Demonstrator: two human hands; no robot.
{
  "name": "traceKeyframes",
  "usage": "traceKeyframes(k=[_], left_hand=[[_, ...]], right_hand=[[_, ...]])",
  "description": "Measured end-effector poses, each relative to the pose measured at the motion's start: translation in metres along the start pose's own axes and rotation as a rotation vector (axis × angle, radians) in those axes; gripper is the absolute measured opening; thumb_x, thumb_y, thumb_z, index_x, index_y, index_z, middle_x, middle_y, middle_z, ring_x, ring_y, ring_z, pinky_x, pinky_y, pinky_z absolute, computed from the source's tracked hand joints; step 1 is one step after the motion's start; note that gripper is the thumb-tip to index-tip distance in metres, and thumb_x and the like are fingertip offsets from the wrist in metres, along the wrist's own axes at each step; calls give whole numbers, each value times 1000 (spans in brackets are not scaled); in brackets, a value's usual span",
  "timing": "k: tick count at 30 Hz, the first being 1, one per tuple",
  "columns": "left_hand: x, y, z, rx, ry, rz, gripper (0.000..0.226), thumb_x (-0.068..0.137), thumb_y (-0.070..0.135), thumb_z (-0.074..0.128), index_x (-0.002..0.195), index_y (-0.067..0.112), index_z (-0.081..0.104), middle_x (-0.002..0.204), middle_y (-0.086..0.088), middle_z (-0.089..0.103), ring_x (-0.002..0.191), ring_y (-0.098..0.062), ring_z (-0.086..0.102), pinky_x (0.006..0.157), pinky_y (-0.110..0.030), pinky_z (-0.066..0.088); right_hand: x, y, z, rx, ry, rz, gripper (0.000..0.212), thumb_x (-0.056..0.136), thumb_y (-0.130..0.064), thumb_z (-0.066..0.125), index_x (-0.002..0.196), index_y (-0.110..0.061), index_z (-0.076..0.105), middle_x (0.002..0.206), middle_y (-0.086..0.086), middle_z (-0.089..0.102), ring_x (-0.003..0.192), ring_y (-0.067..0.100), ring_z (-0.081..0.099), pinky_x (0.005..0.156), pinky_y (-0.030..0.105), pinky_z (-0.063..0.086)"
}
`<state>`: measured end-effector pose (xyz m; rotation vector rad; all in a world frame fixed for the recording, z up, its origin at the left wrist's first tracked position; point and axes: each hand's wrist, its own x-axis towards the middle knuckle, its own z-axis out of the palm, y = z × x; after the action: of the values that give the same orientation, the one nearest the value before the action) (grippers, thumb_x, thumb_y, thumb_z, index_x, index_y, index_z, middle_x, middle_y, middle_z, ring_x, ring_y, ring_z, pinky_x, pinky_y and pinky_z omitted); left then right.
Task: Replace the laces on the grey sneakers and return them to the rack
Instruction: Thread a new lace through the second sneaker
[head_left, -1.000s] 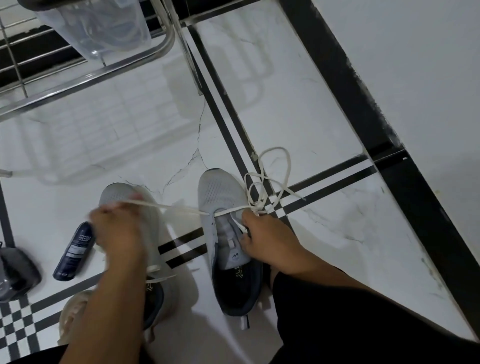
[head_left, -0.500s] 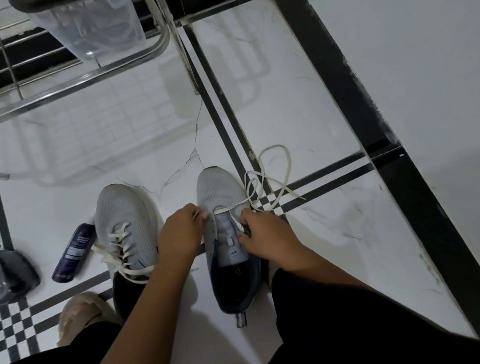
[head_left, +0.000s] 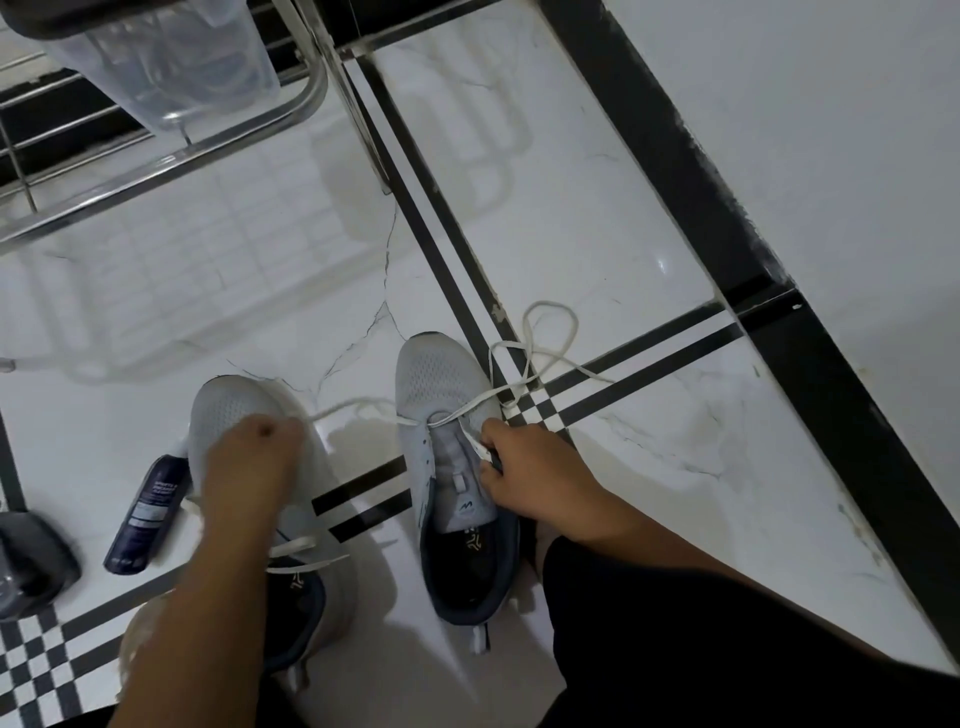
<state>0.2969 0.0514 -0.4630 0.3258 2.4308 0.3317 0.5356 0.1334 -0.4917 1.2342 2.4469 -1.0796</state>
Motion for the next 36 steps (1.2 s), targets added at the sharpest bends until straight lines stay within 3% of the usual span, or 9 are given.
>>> traceKeyframes(k=[1, 3, 6, 9, 14, 18, 29, 36], left_hand=[[-12, 1, 11, 125, 34, 130, 25, 94, 31, 49, 107, 11, 57, 104, -13, 63, 94, -34, 60, 78, -41, 46], [-33, 7, 31, 127, 112, 340, 46, 95, 31, 52, 138, 21, 40, 135, -13, 48, 112, -33, 54, 92, -48, 45], [-42, 17, 57, 185, 47, 532, 39, 98, 22, 49, 137, 21, 48, 143, -9, 42, 114, -29, 56, 90, -39, 43], [-38, 17, 72, 279, -16, 495, 23, 99, 29, 46, 115, 17, 56, 125, -5, 51, 94, -28, 60, 70, -33, 40], [-26, 10, 71, 121, -22, 391, 13, 96, 23, 50, 87, 15, 52, 90, -3, 59, 78, -23, 55, 68, -33, 39], [-19, 2, 61, 60, 96, 239, 14, 96, 22, 50, 90, 9, 54, 81, -3, 56, 75, -22, 49, 68, -33, 34], [4, -27, 38, 25, 186, 61, 13, 83, 19, 49, 81, 7, 55, 73, -10, 58, 75, -33, 57, 66, -38, 41], [6, -37, 29, 12, 196, 90, 19, 82, 23, 49, 71, 7, 48, 60, -3, 41, 59, -25, 42, 53, -31, 33]], right_hand=[[0, 0, 0, -3, -4, 0, 19, 91, -27, 50, 101, -11, 49, 92, 12, 63, 84, 32, 60, 66, 34, 45], [0, -1, 0, -8, -13, -8, 19, 91, -27, 49, 101, -11, 49, 92, 12, 63, 84, 32, 60, 65, 33, 44], [1, 0, 1, -14, -11, -19, 20, 92, -29, 49, 103, -12, 48, 93, 11, 63, 85, 32, 60, 62, 31, 37], [1, 1, 2, -17, -11, -15, 21, 92, -30, 49, 104, -12, 48, 94, 11, 63, 86, 33, 60, 63, 31, 36], [-1, 4, 2, 11, -8, -14, 21, 92, -30, 48, 104, -13, 47, 94, 11, 62, 86, 33, 60, 64, 32, 38], [-1, 6, 1, 10, -7, 3, 20, 91, -30, 48, 101, -14, 47, 93, 11, 62, 86, 33, 59, 65, 33, 40], [-3, 6, 0, 38, -12, 12, 21, 91, -30, 49, 104, -13, 49, 90, 8, 62, 83, 29, 60, 68, 36, 48], [-2, 7, -1, 37, -9, 10, 15, 91, -28, 49, 97, -14, 46, 87, 7, 60, 81, 29, 60, 68, 36, 49]])
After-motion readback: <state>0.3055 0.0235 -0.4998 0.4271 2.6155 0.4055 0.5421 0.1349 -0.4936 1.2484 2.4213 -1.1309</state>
